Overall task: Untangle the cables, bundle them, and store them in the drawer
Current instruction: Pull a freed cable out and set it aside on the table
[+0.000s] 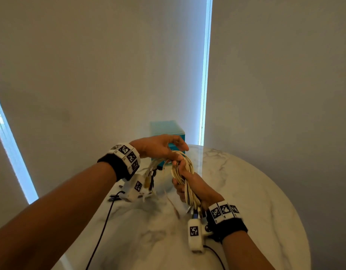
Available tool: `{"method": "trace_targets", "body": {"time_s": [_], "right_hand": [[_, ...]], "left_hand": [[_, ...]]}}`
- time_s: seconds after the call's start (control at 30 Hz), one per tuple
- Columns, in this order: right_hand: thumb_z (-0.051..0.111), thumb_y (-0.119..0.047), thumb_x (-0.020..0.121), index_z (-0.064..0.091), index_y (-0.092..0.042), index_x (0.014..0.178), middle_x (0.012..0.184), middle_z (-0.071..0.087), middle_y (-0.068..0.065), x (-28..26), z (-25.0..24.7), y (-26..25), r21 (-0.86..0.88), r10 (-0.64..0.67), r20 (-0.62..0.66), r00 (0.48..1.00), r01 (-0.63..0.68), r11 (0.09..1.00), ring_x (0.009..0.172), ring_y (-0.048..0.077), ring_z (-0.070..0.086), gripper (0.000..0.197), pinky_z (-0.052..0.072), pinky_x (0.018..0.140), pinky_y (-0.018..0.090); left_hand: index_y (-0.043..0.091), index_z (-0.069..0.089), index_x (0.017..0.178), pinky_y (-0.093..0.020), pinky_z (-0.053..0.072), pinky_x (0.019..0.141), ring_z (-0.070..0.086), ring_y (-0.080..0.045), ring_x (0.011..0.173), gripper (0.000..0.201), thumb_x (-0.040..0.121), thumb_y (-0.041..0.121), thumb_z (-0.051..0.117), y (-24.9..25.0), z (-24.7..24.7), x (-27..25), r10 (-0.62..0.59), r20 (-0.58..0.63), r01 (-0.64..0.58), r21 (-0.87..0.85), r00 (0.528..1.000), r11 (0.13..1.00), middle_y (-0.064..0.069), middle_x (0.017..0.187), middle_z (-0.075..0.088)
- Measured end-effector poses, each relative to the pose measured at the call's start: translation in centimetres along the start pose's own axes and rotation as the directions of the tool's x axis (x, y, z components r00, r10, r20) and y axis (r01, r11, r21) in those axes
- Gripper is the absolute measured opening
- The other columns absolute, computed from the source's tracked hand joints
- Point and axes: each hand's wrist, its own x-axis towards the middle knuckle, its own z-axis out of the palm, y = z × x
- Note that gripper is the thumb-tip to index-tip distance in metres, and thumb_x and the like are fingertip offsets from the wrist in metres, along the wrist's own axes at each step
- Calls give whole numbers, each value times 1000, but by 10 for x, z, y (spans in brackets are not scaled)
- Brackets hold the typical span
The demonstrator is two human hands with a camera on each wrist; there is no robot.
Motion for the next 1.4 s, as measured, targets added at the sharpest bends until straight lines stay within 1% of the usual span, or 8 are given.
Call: {"method": "trace_targets", "body": {"time_s": [0.17,0.33,0.57,0.8,0.93,1.1,1.23,1.4], "right_hand": [[47,-91,85,75,-11,86,67,64,7,9,-8,2,-135,-157,-270,950,124,983,53,16,57,84,47,52,28],[39,-81,98,82,-12,95,51,65,-6,5,-11,-2,-215,-199,-482,853,105,971,54,12,60,82,44,53,27],[32,-83,97,86,-25,105,47,57,-8,5,-20,0,-86,-213,-531,820,198,976,52,12,53,79,43,51,26],[44,-95,82,79,-16,104,46,55,-5,10,-24,3,-10,-151,-558,816,176,984,47,11,53,89,43,48,25],[69,-86,76,80,-12,112,65,72,5,8,-27,0,40,-151,-440,885,187,981,53,14,68,83,58,58,30],[88,-70,74,73,-11,132,122,78,22,12,-23,1,259,-111,-324,940,201,945,115,37,76,84,56,108,56],[90,-73,67,76,-13,125,112,80,20,13,-30,4,192,-98,-365,926,178,965,106,37,79,84,59,103,55],[90,-61,76,83,-12,106,97,82,16,14,-28,2,53,-146,-388,910,180,982,90,32,80,58,63,94,46]], "left_hand": [[12,70,112,-33,60,89,71,-16,93,51,105,59,52,-8,29,-10,-130,23,131,-74,991,989,-7,107,75],[18,63,122,-44,60,102,76,-16,104,49,103,63,55,-15,59,-4,-162,-81,145,-183,983,972,-3,111,78],[24,42,127,-26,55,59,57,-9,65,37,111,56,36,2,100,-2,-157,-317,70,-269,935,961,-6,94,64],[21,44,119,-23,45,60,57,-4,67,25,117,39,28,9,118,13,-29,-431,46,30,902,999,4,88,63],[23,52,117,-20,52,65,64,-3,70,26,115,43,35,10,123,12,-12,-478,17,6,878,1000,6,95,67],[33,62,124,-32,52,101,58,-13,113,20,112,41,47,2,118,16,7,-420,-18,-23,907,1000,7,124,59],[53,60,110,-43,26,124,29,-21,132,30,110,24,53,-6,93,19,-113,-343,130,26,932,991,-1,136,35],[23,72,126,-54,38,119,43,-31,137,25,101,22,68,24,52,24,-129,-280,188,193,951,963,-6,151,54]]}}
